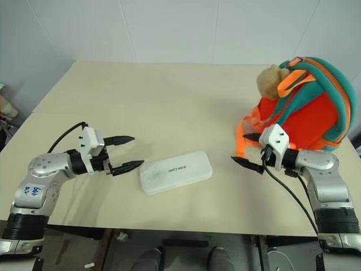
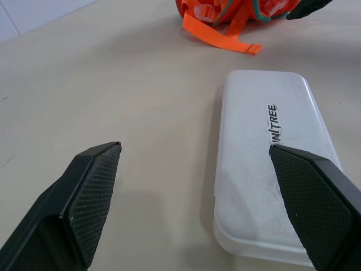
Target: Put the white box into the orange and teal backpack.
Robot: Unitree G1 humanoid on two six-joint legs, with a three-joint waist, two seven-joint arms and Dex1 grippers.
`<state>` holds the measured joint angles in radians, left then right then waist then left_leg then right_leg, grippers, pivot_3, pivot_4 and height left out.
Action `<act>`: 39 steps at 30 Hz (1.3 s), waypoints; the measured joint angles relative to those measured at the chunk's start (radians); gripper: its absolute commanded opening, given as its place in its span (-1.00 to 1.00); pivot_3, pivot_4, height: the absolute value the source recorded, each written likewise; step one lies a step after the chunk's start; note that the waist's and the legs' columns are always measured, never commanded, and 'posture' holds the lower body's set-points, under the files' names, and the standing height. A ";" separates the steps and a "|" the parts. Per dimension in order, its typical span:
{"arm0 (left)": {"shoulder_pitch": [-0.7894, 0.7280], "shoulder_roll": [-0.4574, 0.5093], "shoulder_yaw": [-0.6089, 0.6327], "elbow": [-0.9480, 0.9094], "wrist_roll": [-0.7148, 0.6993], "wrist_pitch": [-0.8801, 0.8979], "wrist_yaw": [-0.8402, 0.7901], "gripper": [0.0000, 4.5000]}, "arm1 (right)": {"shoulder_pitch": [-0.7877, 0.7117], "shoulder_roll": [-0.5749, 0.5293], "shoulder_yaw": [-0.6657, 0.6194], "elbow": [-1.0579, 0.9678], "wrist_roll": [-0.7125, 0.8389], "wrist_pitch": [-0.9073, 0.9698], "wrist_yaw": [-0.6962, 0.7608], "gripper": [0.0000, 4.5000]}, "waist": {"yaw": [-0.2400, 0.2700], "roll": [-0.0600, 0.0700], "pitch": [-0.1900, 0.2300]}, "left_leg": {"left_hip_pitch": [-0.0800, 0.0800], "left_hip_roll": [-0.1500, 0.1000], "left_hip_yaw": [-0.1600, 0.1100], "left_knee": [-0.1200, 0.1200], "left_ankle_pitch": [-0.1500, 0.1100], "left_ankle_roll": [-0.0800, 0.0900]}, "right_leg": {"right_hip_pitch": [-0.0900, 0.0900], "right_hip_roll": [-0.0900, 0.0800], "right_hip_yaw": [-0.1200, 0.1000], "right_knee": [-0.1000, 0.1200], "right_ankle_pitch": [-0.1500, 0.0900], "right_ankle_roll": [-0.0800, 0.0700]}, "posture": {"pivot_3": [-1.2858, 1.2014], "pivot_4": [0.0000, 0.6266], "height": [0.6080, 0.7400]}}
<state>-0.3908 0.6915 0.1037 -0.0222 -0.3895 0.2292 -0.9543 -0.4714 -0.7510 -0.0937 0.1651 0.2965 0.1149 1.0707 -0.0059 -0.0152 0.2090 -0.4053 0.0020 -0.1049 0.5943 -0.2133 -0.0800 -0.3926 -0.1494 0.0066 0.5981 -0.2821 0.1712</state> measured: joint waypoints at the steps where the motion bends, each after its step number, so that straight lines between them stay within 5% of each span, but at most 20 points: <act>1: 0.001 0.001 0.003 0.000 0.000 0.000 -0.001 1.00 | 0.000 0.008 0.000 0.000 0.000 0.000 -0.004 0.98 | 0.000 0.000 0.000 | 0.000 0.000 0.000 0.000 0.000 0.000 | 0.000 0.000 0.000 0.000 0.000 0.000 | 0.03 -0.52 1.00; 15: 0.002 0.022 0.008 -0.004 -0.007 0.041 -0.015 1.00 | 0.034 0.046 0.005 -0.060 0.021 0.040 -0.034 0.98 | -0.002 0.000 0.000 | 0.000 0.000 0.000 0.000 0.000 0.000 | 0.000 0.000 0.000 0.000 0.000 0.000 | 0.03 -0.52 1.00; 17: 0.021 0.042 0.037 -0.019 -0.015 0.054 -0.016 1.00 | 0.033 0.046 0.006 -0.061 0.026 0.047 -0.025 0.81 | -0.005 0.000 0.000 | 0.000 0.000 0.000 0.000 0.000 0.000 | 0.000 0.000 0.000 0.000 0.000 0.000 | 0.03 -0.52 1.00; 20: 0.081 0.077 0.092 -0.052 -0.022 0.063 -0.015 0.73 | 0.029 0.047 0.013 -0.056 0.026 0.054 -0.012 0.43 | -0.013 0.000 0.000 | 0.000 0.000 0.000 0.000 0.000 0.000 | 0.000 0.000 0.000 0.000 0.000 0.000 | 0.03 -0.52 1.00; 29: 0.278 0.092 0.183 -0.134 -0.021 0.057 0.034 -0.52 | -0.045 0.091 0.066 0.109 -0.019 -0.010 0.000 -0.96 | -0.022 0.000 0.000 | 0.000 0.000 0.001 0.000 0.000 0.001 | 0.000 0.000 0.001 0.001 0.001 -0.001 | 0.03 -0.52 1.00; 32: 0.322 0.074 0.172 -0.165 -0.003 0.056 0.065 -0.96 | -0.095 0.103 0.080 0.194 -0.042 -0.049 0.008 -1.00 | -0.022 0.000 0.000 | 0.001 0.000 0.001 0.000 0.000 0.001 | 0.000 0.000 0.001 0.001 0.001 -0.001 | 0.03 -0.52 1.00; 39: 0.332 0.029 0.034 -0.183 0.046 0.090 0.106 -0.98 | -0.171 0.195 0.159 0.354 -0.111 -0.095 0.017 -1.00 | -0.022 0.000 0.000 | 0.001 0.001 0.001 0.000 0.001 0.000 | -0.001 0.000 0.002 0.002 0.001 -0.001 | 0.03 -0.52 1.00</act>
<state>-0.0588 0.7208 0.1382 -0.2053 -0.3438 0.3197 -0.8486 -0.6428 -0.5565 0.0657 0.5191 0.1855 0.0200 1.0879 -0.0284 -0.0152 0.2090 -0.4042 0.0026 -0.1036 0.5942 -0.2128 -0.0795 -0.3937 -0.1489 0.0084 0.6006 -0.2810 0.1700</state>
